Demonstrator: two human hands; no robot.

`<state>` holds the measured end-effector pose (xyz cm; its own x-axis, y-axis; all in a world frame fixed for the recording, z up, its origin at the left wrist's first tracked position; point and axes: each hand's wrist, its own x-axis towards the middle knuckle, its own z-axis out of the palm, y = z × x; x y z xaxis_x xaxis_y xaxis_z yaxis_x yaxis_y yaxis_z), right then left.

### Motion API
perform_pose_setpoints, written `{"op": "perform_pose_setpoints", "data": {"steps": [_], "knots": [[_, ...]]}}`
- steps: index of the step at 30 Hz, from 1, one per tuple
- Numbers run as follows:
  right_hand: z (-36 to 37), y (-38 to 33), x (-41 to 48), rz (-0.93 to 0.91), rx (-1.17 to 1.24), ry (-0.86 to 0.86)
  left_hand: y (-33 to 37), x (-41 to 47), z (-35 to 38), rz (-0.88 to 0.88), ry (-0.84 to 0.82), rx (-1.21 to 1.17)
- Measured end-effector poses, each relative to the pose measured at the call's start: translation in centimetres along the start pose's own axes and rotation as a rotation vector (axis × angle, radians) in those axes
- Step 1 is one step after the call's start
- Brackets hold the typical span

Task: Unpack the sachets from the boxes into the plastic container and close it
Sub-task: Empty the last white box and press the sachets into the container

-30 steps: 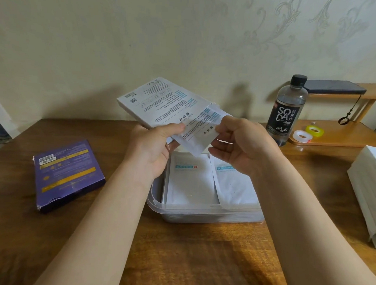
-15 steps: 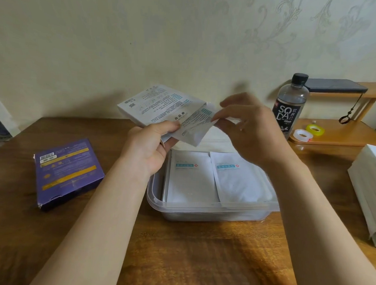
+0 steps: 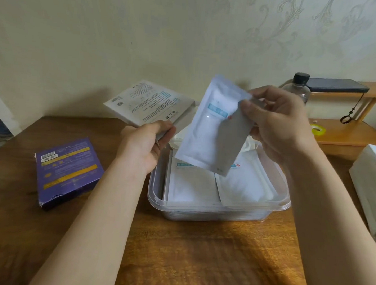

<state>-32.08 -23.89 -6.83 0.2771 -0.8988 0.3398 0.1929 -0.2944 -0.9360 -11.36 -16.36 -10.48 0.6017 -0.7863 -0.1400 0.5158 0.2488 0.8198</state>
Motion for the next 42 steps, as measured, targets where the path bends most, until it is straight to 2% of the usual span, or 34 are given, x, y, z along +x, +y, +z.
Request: {"op": "perform_pose_setpoints", "data": {"steps": [5,8,11,16,21,25,30,42], "knots": [[0.9,2.1,0.1,0.256,-0.15,-0.052,-0.1,0.1,0.0,0.051,0.007,-0.045],[2.1,3.4,-0.2,0.332,-0.317,-0.065,-0.1,0.1,-0.2,0.073,0.006,-0.053],[2.9,3.9,-0.5,0.333,-0.446,-0.086,-0.3,0.0,-0.1,0.081,0.01,-0.04],[3.1,3.9,-0.9,0.226,-0.691,-0.266,-0.3,-0.3,0.0,0.092,-0.018,-0.024],[3.1,3.4,-1.0,0.04,-1.121,-0.488,-0.1,-0.3,0.0,0.086,-0.026,-0.033],[3.1,1.8,-1.7,0.023,-1.178,-0.644,-0.1,-0.4,0.0,0.082,-0.028,-0.025],[3.9,2.1,-2.6,0.202,-1.258,-0.95,-0.3,-0.3,0.0,0.079,-0.032,-0.004],[4.2,2.8,-2.8,0.175,-1.263,-1.019,-0.7,0.0,0.1,0.085,-0.04,-0.003]]}}
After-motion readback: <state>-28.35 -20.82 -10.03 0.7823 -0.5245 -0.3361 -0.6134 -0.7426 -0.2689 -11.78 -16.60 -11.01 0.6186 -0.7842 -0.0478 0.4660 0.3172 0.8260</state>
